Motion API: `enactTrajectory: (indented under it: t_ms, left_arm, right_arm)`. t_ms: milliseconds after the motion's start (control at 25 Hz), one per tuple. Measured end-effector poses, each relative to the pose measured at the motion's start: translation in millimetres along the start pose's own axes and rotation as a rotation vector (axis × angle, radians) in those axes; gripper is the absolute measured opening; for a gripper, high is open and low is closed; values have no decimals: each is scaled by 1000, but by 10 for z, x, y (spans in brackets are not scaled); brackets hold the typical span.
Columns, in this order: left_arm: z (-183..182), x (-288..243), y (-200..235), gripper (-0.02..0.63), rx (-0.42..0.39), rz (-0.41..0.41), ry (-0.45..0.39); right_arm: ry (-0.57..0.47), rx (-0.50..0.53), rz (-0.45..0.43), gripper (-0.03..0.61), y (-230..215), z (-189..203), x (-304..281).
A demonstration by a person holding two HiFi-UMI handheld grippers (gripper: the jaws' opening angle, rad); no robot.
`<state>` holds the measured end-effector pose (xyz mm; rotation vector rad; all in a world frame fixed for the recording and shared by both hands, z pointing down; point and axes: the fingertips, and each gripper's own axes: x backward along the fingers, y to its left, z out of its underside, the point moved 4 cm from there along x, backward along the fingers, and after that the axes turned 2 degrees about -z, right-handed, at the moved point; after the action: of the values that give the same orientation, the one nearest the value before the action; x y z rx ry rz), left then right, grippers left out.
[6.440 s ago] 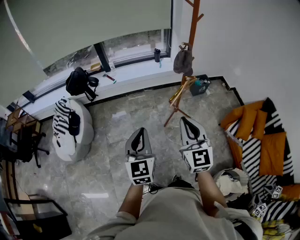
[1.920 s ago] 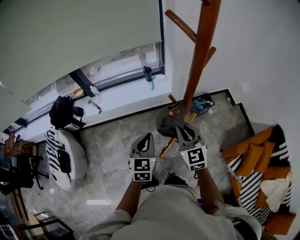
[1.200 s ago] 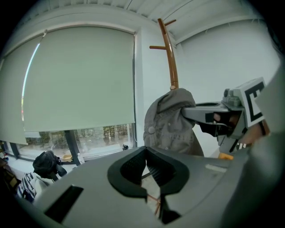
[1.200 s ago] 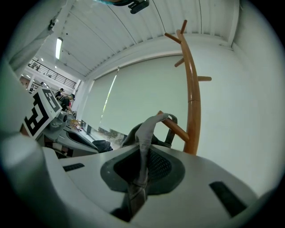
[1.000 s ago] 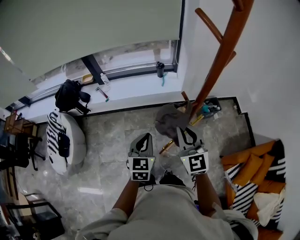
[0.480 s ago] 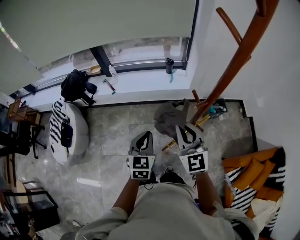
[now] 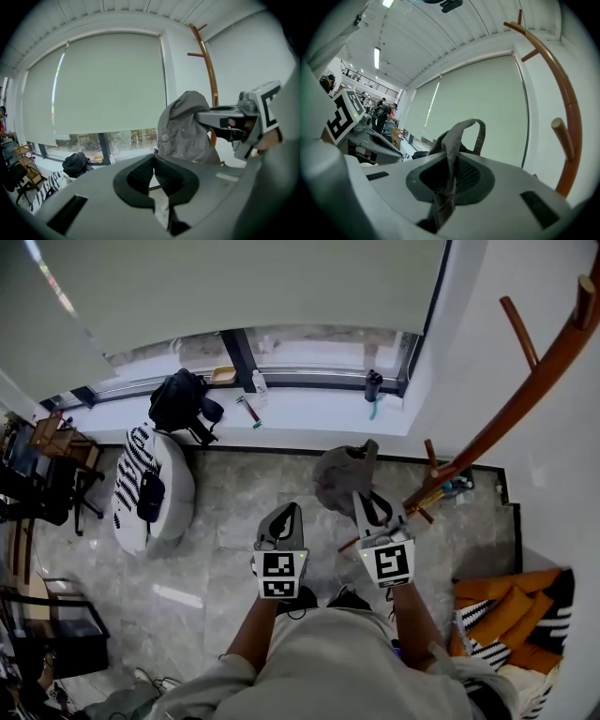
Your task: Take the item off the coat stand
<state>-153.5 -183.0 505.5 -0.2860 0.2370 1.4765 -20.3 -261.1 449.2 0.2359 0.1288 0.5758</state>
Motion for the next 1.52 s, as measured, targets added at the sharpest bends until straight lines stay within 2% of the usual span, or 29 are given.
enactTrajectory:
  t_ms: [360, 440, 600, 840, 1120, 1520]
  left_arm:
    - [29, 237, 840, 9, 41, -136, -17]
    - [19, 346, 1031, 11, 53, -173, -32]
    - [-28, 495, 1339, 9, 78, -221, -69]
    - [-193, 479, 1614, 9, 84, -256, -110]
    - [-380, 531, 1801, 9, 63, -265, -164]
    - [-404, 492, 1804, 9, 70, -281, -179]
  right_arm:
    - [46, -24, -126, 21, 693, -51, -752]
    - [44, -48, -154, 21, 861, -74, -870]
    - [32, -31, -193, 21, 1103, -162, -1026]
    - [-10, -24, -199, 21, 1120, -375, -1240]
    - [-39, -30, -154, 21, 1083, -539, -1362]
    - [-40, -1, -178, 21, 1083, -562, -1420]
